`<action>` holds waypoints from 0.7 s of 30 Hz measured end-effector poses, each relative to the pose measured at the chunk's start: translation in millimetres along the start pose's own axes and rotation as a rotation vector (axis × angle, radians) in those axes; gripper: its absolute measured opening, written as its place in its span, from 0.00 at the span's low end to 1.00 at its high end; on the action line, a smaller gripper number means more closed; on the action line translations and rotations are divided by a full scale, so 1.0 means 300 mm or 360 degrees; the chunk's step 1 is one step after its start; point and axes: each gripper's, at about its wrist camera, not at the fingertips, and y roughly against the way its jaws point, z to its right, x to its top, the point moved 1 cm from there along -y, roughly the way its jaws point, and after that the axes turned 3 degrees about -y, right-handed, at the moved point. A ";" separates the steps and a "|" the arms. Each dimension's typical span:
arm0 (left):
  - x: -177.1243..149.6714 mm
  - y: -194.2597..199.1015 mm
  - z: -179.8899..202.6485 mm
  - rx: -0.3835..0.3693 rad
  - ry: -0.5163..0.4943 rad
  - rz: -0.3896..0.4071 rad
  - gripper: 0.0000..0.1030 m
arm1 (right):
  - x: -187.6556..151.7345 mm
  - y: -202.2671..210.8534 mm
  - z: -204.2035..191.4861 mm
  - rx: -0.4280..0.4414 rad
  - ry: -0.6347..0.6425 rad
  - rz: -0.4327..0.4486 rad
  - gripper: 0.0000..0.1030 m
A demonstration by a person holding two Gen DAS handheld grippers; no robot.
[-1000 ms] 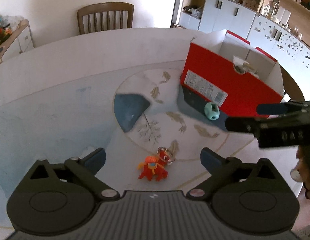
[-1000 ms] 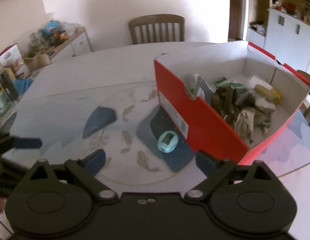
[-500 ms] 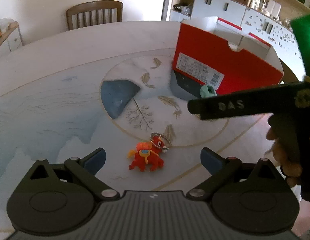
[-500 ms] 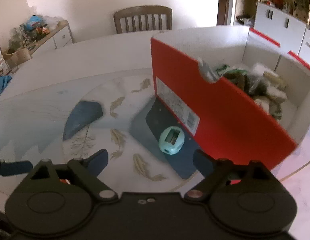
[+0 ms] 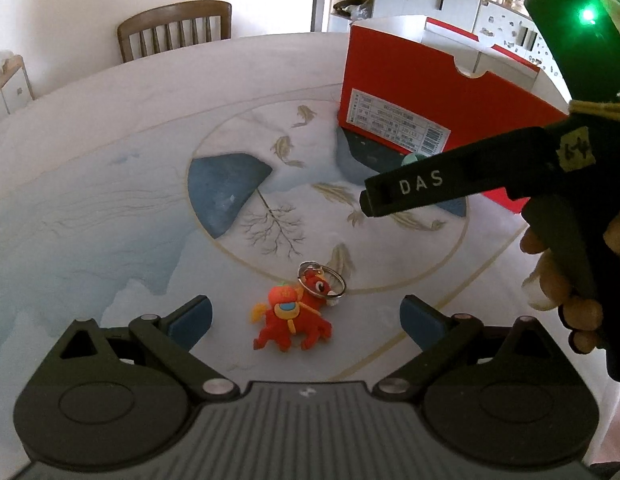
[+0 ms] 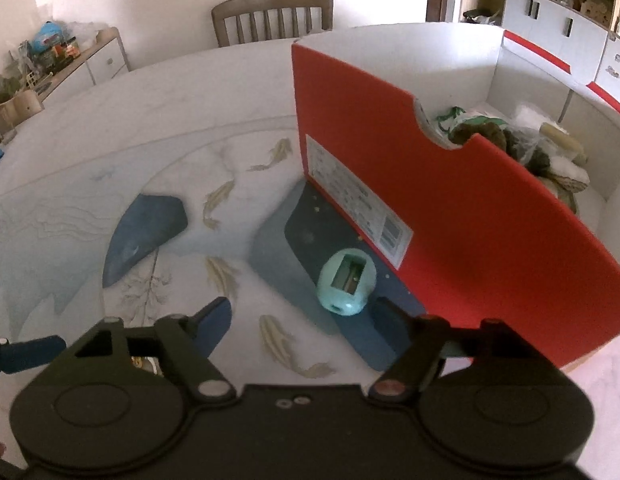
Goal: Organize objects
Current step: 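Grasp the orange horse keychain with left tool while right tool grasps the teal sharpener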
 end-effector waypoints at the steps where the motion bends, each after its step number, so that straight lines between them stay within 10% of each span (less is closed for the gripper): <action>1: 0.000 0.000 -0.002 0.0001 0.0007 -0.0001 0.92 | 0.003 -0.002 0.000 -0.0005 -0.0002 0.0003 0.73; 16: 0.006 0.023 0.002 0.0052 -0.0003 -0.0008 0.37 | 0.025 -0.001 0.013 -0.0058 0.0061 0.0052 0.27; 21: 0.024 0.034 0.000 0.0050 0.0033 -0.0031 0.31 | 0.022 0.010 0.029 -0.0020 0.0070 0.0042 0.27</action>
